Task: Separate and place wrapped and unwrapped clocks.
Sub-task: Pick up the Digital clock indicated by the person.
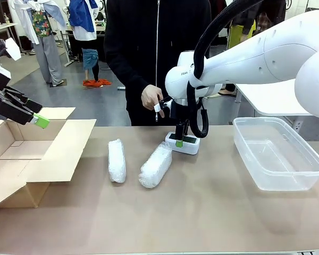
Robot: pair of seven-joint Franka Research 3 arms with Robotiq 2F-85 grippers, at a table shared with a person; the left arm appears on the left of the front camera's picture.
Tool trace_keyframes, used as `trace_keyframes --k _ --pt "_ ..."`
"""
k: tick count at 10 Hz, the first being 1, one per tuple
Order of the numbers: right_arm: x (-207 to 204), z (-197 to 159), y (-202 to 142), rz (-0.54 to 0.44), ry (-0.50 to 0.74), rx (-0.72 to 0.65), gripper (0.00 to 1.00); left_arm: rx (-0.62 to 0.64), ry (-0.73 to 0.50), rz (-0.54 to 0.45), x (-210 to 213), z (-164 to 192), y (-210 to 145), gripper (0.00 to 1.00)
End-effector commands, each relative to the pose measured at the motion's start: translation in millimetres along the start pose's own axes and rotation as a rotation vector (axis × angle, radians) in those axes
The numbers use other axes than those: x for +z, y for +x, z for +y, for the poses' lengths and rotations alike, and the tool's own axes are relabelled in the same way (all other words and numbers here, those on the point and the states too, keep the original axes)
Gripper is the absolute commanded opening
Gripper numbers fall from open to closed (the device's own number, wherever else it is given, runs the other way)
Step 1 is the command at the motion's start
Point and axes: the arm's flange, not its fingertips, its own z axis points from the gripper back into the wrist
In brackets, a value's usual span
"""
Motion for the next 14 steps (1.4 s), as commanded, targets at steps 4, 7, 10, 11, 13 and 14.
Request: trace_keyframes --k 4,7,10,11,13,14 --pt "-3.1 -16.7 3.4 0.028 -0.03 -0.032 1.0 0.005 -0.015 -0.006 0.0 0.6 0.0 1.0" --pt "-7.1 -18.7 3.8 0.02 -0.028 -0.038 1.0 0.005 -0.015 -0.006 0.0 0.6 0.0 1.0" --pt "-19.5 -18.3 4.7 0.024 -0.034 -0.035 1.0 0.005 -0.015 -0.006 0.0 0.6 0.0 1.0" --pt "-22.6 -18.1 5.6 0.019 -0.039 -0.028 1.0 0.005 -0.015 -0.006 0.0 0.6 0.0 1.0" --pt "-27.2 -17.2 7.0 0.027 -0.031 -0.02 1.0 0.005 -0.015 -0.006 0.0 0.6 0.0 1.0" --pt "-27.8 -16.8 6.9 0.024 -0.023 -0.011 1.0 0.005 -0.015 -0.006 0.0 0.6 0.0 1.0"
